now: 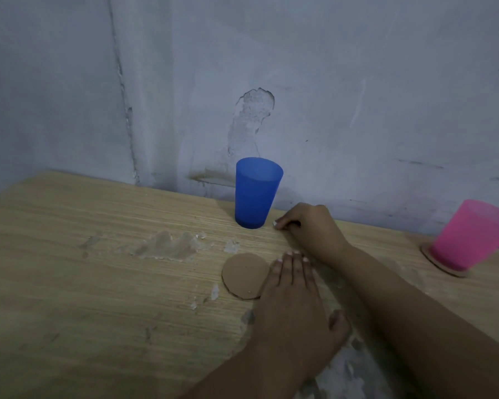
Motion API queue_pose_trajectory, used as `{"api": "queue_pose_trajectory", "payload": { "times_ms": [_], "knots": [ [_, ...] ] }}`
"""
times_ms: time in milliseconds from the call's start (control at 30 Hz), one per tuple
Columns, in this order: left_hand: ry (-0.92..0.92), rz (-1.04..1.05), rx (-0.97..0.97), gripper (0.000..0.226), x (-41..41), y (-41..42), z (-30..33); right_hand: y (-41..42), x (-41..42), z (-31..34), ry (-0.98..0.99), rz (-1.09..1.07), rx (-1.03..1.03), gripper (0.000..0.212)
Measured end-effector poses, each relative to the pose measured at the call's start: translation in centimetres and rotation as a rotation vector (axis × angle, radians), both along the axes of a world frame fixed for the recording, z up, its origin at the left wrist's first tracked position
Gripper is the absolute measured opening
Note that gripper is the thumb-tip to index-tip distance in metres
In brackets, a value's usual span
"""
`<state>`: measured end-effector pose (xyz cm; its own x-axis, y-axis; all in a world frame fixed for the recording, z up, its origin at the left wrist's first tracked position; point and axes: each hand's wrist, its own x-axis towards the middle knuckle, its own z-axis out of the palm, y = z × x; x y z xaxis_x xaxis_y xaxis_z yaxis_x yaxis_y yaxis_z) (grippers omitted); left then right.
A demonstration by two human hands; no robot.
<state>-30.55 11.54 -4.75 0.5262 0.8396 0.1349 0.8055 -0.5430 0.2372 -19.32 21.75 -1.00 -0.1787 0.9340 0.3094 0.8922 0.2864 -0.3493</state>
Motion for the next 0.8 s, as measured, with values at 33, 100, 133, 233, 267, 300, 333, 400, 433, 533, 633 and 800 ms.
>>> {"api": "queue_pose_trajectory", "payload": {
  "times_ms": [33, 100, 133, 233, 267, 300, 333, 400, 433, 533, 633, 800],
  "knots": [
    [-0.012, 0.000, -0.001, 0.086, 0.0, 0.0, 0.0, -0.6, 0.2, 0.1, -0.006, 0.033, -0.005, 0.015],
    [-0.038, 0.002, -0.010, 0.086, 0.0, 0.0, -0.1, -1.8, 0.7, 0.3, -0.016, 0.103, -0.025, 0.010],
    [-0.043, 0.002, -0.012, 0.086, 0.0, 0.0, -0.1, -2.4, 0.9, 0.4, -0.014, 0.134, -0.038, 0.009],
    [-0.042, 0.006, -0.008, 0.085, 0.0, -0.1, 0.0, -2.9, 1.1, 0.9, -0.019, 0.170, -0.059, 0.007],
    [-0.046, 0.006, -0.006, 0.085, 0.0, -0.1, 0.0, -2.6, 0.8, 0.9, -0.024, 0.166, -0.053, 0.008],
    [-0.049, 0.004, -0.006, 0.085, 0.0, -0.1, 0.0, -2.1, 0.5, 0.9, -0.033, 0.154, -0.041, 0.009],
    [-0.048, 0.001, -0.007, 0.085, 0.0, -0.1, 0.1, -1.6, 0.3, 0.8, -0.049, 0.136, -0.029, 0.011],
    [-0.040, 0.006, -0.008, 0.084, -0.1, -0.1, 0.1, -0.3, -0.1, 0.6, -0.085, 0.097, -0.010, 0.015],
    [-0.035, 0.006, -0.008, 0.084, -0.1, -0.2, 0.1, 0.3, -0.1, 0.6, -0.095, 0.069, -0.004, 0.017],
    [-0.022, 0.008, -0.009, 0.085, 0.0, -0.1, 0.2, 1.7, 0.5, 0.7, -0.078, -0.032, 0.024, 0.022],
    [-0.002, 0.010, -0.008, 0.085, 0.0, 0.0, 0.2, 2.0, 1.6, 0.5, -0.070, -0.108, 0.035, 0.023],
    [-0.015, -0.001, -0.020, 0.084, -0.3, -0.2, 0.2, 0.3, 3.8, 0.4, -0.087, -0.194, 0.023, 0.021]
  ]
}}
